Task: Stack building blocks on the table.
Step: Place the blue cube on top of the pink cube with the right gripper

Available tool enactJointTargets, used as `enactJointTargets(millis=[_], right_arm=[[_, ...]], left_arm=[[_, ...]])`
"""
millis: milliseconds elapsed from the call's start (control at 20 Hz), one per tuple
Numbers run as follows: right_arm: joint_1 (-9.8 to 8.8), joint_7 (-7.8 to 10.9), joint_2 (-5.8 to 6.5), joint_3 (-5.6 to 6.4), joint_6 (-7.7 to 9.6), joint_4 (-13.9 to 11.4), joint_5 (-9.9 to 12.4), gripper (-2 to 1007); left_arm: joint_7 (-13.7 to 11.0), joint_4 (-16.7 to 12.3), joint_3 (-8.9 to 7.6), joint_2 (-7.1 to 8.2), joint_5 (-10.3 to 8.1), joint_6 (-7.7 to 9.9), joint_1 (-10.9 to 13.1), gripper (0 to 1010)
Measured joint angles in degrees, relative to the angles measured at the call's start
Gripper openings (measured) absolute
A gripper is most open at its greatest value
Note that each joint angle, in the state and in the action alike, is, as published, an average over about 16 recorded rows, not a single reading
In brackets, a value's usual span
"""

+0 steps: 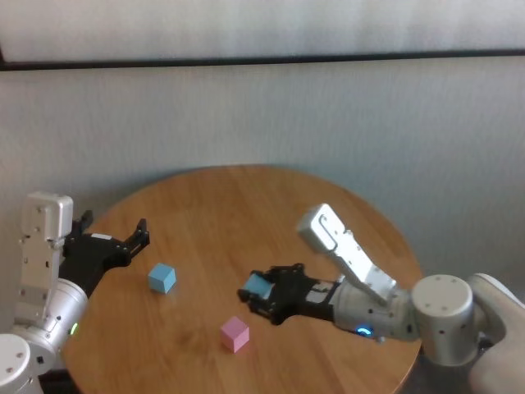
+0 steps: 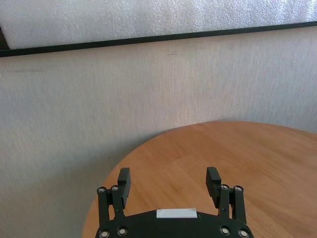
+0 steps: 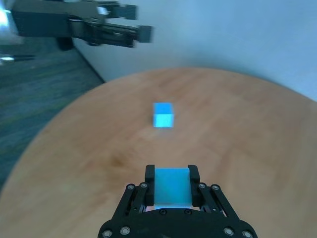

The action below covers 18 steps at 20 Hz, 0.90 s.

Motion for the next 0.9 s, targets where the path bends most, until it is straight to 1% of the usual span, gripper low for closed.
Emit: enactJointTargets(millis=[250, 450, 700, 900], right_arm=[[1.07, 0.71, -1.0, -2.35, 1.71, -0.19, -0.83, 370], [1.4, 0.47, -1.45, -3.54, 3.63, -0.68, -1.32, 370], [1.4, -0.5, -1.86, -4.06, 6.26, -1.39, -1.59, 370], [1.23, -1.47, -2.24, -3.77, 8.13, -1.82, -1.4, 370]], left_arm=[[0.0, 0.0, 0.0, 0.0, 0.0, 0.0, 0.0, 1000], [0.0, 0.0, 0.0, 0.0, 0.0, 0.0, 0.0, 1000], [0.0, 0.0, 0.0, 0.0, 0.0, 0.0, 0.0, 1000], [0.0, 0.0, 0.0, 0.0, 0.0, 0.0, 0.0, 1000]])
